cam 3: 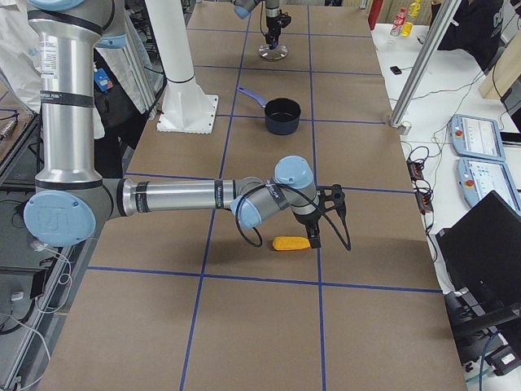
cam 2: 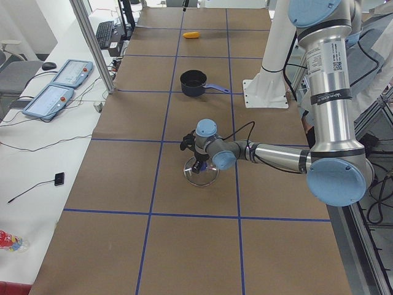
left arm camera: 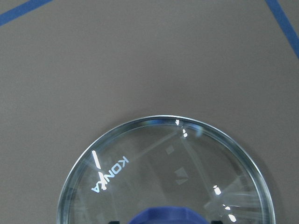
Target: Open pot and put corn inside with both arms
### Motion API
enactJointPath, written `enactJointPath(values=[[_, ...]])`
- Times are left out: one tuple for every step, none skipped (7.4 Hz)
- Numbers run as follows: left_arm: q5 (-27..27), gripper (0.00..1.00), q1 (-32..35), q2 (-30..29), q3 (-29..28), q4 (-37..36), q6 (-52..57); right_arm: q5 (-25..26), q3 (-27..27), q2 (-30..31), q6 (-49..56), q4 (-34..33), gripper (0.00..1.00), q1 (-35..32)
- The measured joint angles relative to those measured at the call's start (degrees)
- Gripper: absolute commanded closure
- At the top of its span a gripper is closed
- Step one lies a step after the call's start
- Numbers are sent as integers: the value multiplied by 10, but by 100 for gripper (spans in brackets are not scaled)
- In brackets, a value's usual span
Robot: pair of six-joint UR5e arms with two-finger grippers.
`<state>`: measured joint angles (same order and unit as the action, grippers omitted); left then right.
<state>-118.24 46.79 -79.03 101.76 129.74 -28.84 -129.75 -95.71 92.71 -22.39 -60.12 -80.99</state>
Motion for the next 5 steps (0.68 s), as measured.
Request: enactJointPath(values=[[1, 2, 0, -2, 0, 1, -1, 0, 0, 0, 0, 0, 0, 1], [1, 1, 1, -2, 0, 1, -2, -1, 0, 0, 0, 0, 0, 1], [-1, 1, 4, -3, 4, 1, -2, -1, 0, 0, 0, 0, 0, 1], [-9, 1, 16, -5, 8, -2, -1, -2, 0, 0, 0, 0, 0, 2], [-28, 1, 44, -7, 10, -14, 6, -3, 0, 0, 0, 0, 0, 2]])
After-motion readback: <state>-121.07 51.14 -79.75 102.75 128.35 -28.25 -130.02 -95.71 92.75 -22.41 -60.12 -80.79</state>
